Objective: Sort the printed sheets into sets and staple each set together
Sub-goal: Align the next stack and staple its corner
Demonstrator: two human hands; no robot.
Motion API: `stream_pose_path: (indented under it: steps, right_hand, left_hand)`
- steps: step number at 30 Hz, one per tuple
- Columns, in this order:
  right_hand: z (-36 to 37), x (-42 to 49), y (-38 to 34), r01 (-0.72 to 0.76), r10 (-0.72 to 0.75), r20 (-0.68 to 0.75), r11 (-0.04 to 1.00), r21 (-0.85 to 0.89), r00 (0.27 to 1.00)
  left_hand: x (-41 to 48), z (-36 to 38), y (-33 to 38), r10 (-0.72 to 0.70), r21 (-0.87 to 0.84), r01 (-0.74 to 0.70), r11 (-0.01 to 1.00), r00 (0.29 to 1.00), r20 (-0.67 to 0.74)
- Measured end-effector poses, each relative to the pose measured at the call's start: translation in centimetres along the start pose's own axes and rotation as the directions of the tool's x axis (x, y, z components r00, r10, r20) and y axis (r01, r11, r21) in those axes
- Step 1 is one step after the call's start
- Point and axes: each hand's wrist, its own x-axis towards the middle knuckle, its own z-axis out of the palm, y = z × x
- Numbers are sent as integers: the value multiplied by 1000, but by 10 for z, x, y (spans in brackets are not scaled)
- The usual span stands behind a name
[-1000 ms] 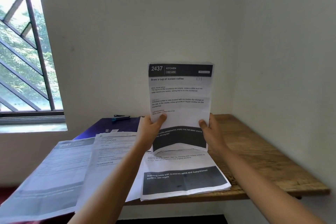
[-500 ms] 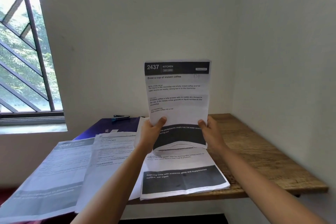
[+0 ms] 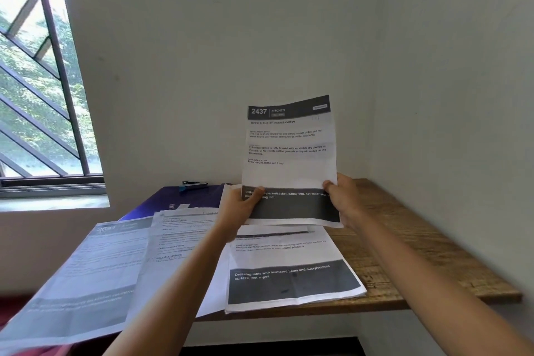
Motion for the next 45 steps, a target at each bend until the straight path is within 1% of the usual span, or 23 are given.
stream_pose_path:
  steps: [4, 10, 14, 17, 20, 21, 22, 23, 25, 27, 28, 30, 32, 34, 36, 40, 42, 45]
  right_hand:
    - [-1, 2, 3, -35, 36, -27, 999, 26, 999]
    - [-1, 6, 7, -76, 77, -30, 996, 36, 997]
    - [-3, 7, 6, -81, 82, -25, 996, 42, 996]
    - [-3, 7, 7, -99, 99, -5, 993, 58, 995]
    - [-5, 8, 6, -108, 107, 15, 989, 96, 994]
    - [-6, 8, 5, -114, 112, 27, 988, 108, 993]
    - [-8, 8, 4, -119, 115, 42, 985, 123, 992]
    - [-10, 7, 3, -127, 120, 61, 982, 137, 991]
    - [-12, 3, 0, -151, 134, 111, 976, 158, 985]
    - [-13, -3, -2, -187, 158, 178, 969, 160, 971]
    - [-13, -6, -3, -205, 169, 215, 966, 157, 962]
    - [-11, -11, -3, -230, 184, 277, 963, 142, 943]
    - [-9, -13, 0, -236, 190, 309, 965, 117, 932]
    - [-8, -14, 2, -239, 196, 324, 966, 98, 925]
    - [-10, -14, 5, -257, 214, 354, 963, 78, 911]
    - [-16, -8, 9, -364, 295, 436, 927, 84, 850]
    - [-17, -3, 9, -400, 336, 422, 914, 70, 842]
    - [-18, 7, 10, -417, 363, 360, 905, 85, 860]
  left_hand:
    - [-7, -3, -2, -15, 33, 14, 999, 1000, 19]
    - [-8, -5, -5, -3, 176, 5, 984, 1000, -10]
    - [-10, -5, -5, 0, 199, 2, 980, 1000, -13]
    - [-9, -8, -6, -25, 221, 24, 975, 1000, -1]
    - [-6, -17, -7, -39, 342, 30, 939, 999, 20]
    - [-4, -21, -6, -59, 351, 47, 935, 998, 25]
    - [-3, -24, -4, -102, 311, 84, 947, 994, 42]
    - [0, -28, -2, -161, 229, 137, 964, 983, 89]
    - [5, -34, 4, -238, 23, 240, 971, 942, 237]
    - [12, -37, 8, -233, -190, 309, 932, 911, 340]
    - [16, -38, 10, -215, -283, 328, 901, 906, 364]
    - [22, -38, 14, -184, -403, 341, 849, 907, 380]
    - [24, -36, 19, -204, -445, 355, 822, 914, 351]
    - [23, -32, 22, -269, -426, 377, 822, 918, 292]
    - [22, -28, 21, -296, -346, 346, 872, 936, 190]
    - [16, -19, 17, -244, -241, 254, 936, 967, 73]
    - [16, -18, 12, -232, -166, 235, 958, 972, 39]
    - [16, -18, 7, -246, -69, 249, 966, 968, 52]
